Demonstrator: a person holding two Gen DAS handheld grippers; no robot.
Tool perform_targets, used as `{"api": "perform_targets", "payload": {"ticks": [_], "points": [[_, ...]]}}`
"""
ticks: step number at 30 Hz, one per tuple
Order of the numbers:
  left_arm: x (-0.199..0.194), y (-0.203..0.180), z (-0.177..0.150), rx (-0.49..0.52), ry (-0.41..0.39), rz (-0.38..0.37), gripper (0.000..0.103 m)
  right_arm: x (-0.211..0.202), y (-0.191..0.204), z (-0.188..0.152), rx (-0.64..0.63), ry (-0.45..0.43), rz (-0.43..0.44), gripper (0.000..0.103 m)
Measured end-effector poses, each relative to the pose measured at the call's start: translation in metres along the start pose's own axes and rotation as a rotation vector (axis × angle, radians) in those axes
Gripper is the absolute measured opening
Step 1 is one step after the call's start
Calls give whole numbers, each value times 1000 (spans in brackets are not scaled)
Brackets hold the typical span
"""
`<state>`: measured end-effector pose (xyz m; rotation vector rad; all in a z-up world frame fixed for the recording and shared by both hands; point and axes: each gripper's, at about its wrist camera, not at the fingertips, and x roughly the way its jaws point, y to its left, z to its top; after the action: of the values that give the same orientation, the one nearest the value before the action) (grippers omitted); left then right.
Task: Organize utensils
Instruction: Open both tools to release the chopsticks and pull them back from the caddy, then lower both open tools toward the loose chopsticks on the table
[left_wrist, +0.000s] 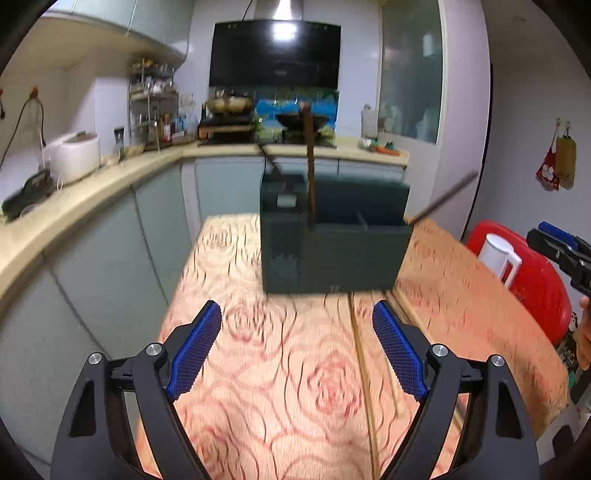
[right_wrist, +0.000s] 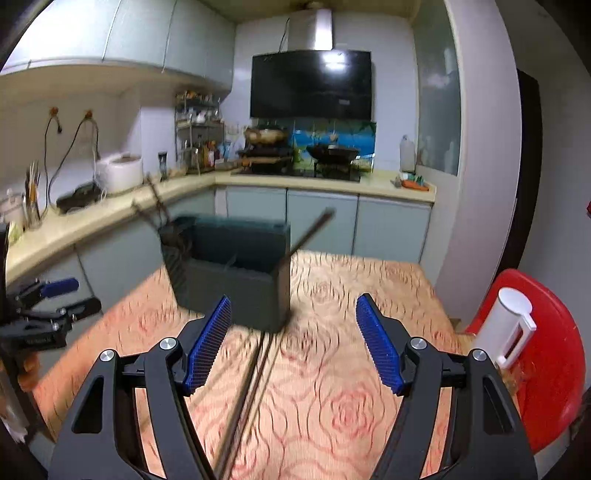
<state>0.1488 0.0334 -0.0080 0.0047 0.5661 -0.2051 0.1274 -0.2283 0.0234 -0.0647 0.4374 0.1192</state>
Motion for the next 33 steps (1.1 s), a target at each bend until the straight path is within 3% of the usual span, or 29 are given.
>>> {"api": "perform_targets", "payload": {"ticks": [8,18,25,33], "points": [[7,-5,-46,25,63,0,81,2,3,-53,17,80,-6,68],[23,-39,-96,144,183,-91,81,27,-7,-87,60,176,-33,68],[37,-42,-111,176,251,-60,81,33,-8,-97,68,200,-33,68],[38,-42,-111,177,260,-50,78,47,-2,-97,50,250,-18,68]]}}
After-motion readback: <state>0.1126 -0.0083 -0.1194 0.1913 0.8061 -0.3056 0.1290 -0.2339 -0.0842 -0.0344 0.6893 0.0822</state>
